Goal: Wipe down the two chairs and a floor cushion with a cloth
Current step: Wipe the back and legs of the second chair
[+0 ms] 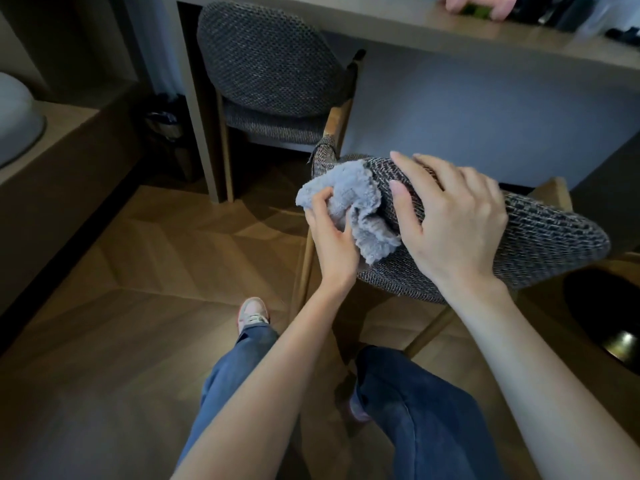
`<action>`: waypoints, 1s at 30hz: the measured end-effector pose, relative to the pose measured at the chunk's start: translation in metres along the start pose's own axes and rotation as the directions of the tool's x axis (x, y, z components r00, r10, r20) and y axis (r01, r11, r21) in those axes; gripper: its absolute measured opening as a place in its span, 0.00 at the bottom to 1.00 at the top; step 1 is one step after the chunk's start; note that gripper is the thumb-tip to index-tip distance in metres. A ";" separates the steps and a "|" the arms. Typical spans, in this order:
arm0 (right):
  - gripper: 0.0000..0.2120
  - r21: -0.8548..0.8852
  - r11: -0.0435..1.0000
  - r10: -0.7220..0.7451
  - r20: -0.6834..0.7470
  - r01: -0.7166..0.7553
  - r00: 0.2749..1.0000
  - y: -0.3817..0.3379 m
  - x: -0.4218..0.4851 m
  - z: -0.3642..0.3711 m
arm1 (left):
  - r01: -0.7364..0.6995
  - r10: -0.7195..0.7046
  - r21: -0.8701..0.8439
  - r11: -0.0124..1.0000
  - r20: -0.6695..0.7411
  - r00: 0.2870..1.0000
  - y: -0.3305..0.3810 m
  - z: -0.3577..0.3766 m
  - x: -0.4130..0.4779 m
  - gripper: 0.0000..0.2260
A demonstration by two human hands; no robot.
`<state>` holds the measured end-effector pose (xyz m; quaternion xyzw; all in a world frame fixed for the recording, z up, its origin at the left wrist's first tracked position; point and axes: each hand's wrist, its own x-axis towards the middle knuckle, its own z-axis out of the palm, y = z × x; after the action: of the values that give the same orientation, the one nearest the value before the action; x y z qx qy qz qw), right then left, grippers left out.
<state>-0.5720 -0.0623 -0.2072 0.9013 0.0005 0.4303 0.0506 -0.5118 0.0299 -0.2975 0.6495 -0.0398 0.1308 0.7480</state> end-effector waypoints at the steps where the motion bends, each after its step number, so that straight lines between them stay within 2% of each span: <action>1: 0.17 -0.014 1.000 0.009 -0.033 -0.010 0.999 -0.001 0.000 0.003 | 0.020 -0.020 0.027 0.999 -0.009 1.000 -0.008 -0.002 0.001 0.16; 5: 0.15 -0.056 0.998 0.033 -0.131 -0.041 0.991 -0.004 0.001 0.013 | 0.241 -0.240 0.193 0.951 -0.033 0.970 -0.046 -0.015 0.005 0.16; 7: 0.15 -0.062 0.997 0.037 -0.154 -0.047 0.987 -0.003 0.000 0.016 | 0.313 -0.301 0.282 0.907 -0.086 0.950 -0.056 -0.025 0.009 0.15; 11: 0.15 -0.073 0.996 0.047 -0.162 -0.060 0.986 -0.002 -0.001 0.018 | 0.317 -0.196 0.414 0.853 -0.309 0.931 -0.052 -0.052 0.018 0.14; 14: 0.15 -0.069 0.995 0.057 -0.170 -0.069 0.984 -0.002 -0.001 0.019 | 0.284 -0.138 0.425 0.859 -0.343 0.929 -0.039 -0.060 0.026 0.16; 16: 0.14 -0.070 0.995 0.056 -0.178 -0.069 0.982 -0.002 0.000 0.019 | 0.272 -0.160 0.352 0.895 -0.317 0.935 -0.025 -0.050 0.031 0.15; 19: 0.14 -0.079 0.995 0.049 -0.177 -0.064 0.983 -0.001 0.000 0.018 | 0.244 -0.215 0.074 0.967 -0.281 0.935 0.001 -0.021 0.038 0.13; 21: 0.14 -0.075 0.995 0.049 -0.176 -0.063 0.983 0.000 0.001 0.017 | 0.202 -0.203 -0.034 0.979 -0.284 0.937 0.014 -0.003 0.037 0.12; 23: 0.14 -0.078 0.995 0.051 -0.180 -0.066 0.982 0.000 0.001 0.018 | 0.194 -0.208 -0.078 0.978 -0.309 0.928 0.016 0.009 0.035 0.12; 27: 0.14 -0.078 0.995 0.048 -0.199 -0.064 0.979 0.000 0.001 0.020 | 0.301 -0.299 -0.044 0.953 -0.316 0.900 0.009 0.028 0.037 0.18; 30: 0.13 -0.096 0.993 0.042 -0.218 -0.065 0.975 0.000 0.002 0.022 | 0.247 -0.266 -0.100 0.964 -0.366 0.892 0.005 0.039 0.043 0.18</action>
<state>-0.5537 -0.0643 -0.2200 0.8452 -0.0404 0.5261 0.0848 -0.4677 -0.0012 -0.2771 0.5928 0.1871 0.1519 0.7685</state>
